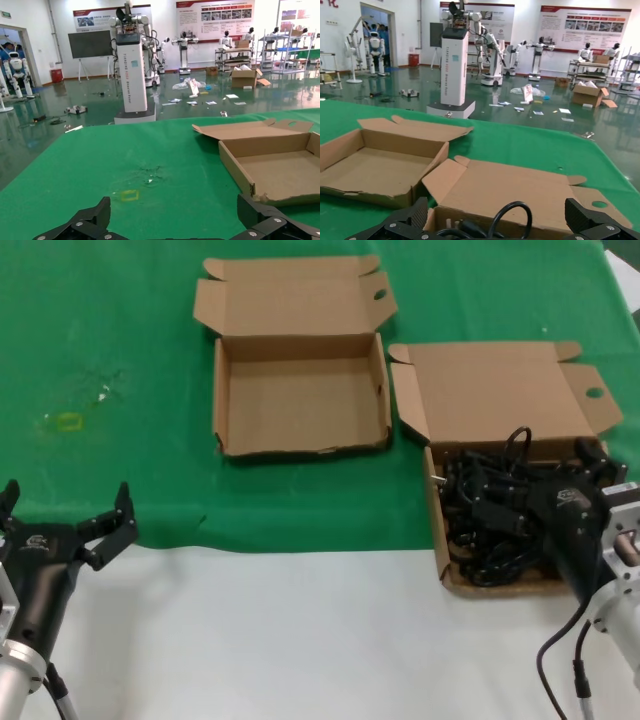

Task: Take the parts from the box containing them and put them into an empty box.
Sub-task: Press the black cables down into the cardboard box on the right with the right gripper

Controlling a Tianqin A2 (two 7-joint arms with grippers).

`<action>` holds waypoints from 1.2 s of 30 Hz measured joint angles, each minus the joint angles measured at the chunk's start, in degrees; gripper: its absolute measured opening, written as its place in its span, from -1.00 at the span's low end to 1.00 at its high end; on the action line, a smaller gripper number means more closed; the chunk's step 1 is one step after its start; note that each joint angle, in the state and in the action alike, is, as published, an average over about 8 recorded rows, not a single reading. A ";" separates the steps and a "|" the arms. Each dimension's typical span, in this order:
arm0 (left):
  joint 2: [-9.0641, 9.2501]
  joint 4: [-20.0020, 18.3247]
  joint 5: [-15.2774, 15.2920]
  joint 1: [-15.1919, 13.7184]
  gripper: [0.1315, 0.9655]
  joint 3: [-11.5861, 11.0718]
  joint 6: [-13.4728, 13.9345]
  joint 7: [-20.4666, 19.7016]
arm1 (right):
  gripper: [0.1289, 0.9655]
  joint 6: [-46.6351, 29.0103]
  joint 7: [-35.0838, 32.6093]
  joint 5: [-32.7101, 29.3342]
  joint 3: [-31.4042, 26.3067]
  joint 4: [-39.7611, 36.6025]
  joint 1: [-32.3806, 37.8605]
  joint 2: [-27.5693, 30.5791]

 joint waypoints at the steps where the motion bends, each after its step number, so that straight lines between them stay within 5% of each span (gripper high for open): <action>1: 0.00 0.00 0.00 0.00 0.82 0.00 0.00 0.00 | 1.00 -0.14 0.07 0.04 -0.13 0.07 0.05 0.19; 9: 0.00 0.00 0.01 0.00 0.70 0.00 0.00 0.00 | 1.00 0.01 1.36 0.42 -2.85 0.83 0.95 4.42; 20: 0.00 0.00 0.01 0.00 0.16 0.00 0.00 -0.03 | 1.00 -2.11 8.19 1.98 -12.86 3.37 5.59 20.00; 36: 0.00 0.00 0.02 0.00 -0.66 0.00 0.00 -0.02 | 1.00 -33.20 10.01 -2.20 -17.75 -1.87 20.72 36.04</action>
